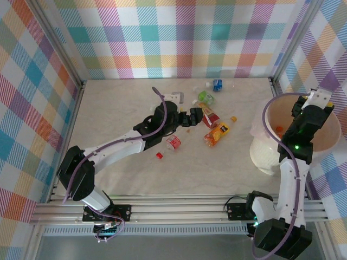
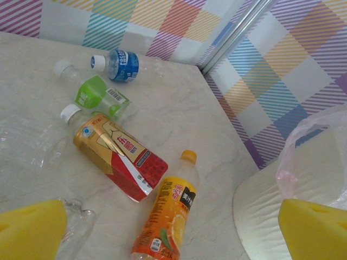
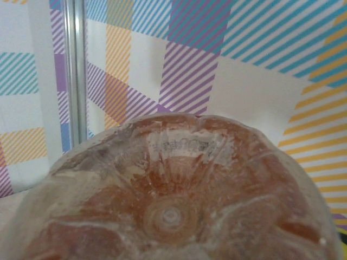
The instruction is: Put the plastic bottles in the bin
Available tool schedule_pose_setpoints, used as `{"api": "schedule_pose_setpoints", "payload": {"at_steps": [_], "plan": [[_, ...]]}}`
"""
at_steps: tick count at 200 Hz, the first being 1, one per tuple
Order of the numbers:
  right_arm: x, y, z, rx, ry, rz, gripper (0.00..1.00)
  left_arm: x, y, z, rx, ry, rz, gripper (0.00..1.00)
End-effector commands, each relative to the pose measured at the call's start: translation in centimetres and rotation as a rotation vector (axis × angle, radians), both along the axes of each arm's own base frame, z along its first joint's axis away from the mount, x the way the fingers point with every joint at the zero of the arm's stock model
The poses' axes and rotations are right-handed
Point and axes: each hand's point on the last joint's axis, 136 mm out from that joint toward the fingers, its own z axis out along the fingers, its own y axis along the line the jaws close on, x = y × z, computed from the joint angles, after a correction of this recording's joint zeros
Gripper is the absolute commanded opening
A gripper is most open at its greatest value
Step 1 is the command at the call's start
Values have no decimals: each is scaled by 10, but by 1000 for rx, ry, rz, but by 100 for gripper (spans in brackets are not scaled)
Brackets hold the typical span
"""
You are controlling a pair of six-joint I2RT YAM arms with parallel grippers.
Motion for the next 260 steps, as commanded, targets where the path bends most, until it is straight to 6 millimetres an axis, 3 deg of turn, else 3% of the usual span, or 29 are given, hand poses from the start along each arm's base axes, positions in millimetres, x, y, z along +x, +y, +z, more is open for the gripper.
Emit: {"api": "schedule_pose_setpoints", "payload": {"at_steps": [1, 75, 123, 165, 226, 260], "plan": [[3, -8, 19, -53, -114, -18, 43, 7, 0, 9, -5, 6, 25, 100], [36, -29, -24, -21, -53, 31, 51, 6, 2, 1, 7, 35, 35, 100], [57, -15, -47, 57, 33, 171, 76, 7, 3, -4, 8, 47, 45, 100], [57, 0, -44, 95, 47, 246, 87, 8, 6, -7, 15, 52, 61, 100], [53, 23, -28, 141, 30, 358, 92, 10, 11, -16, 35, 69, 95, 100], [44, 40, -20, 318, -37, 409, 97, 14, 23, -25, 64, 94, 166, 100]]}}
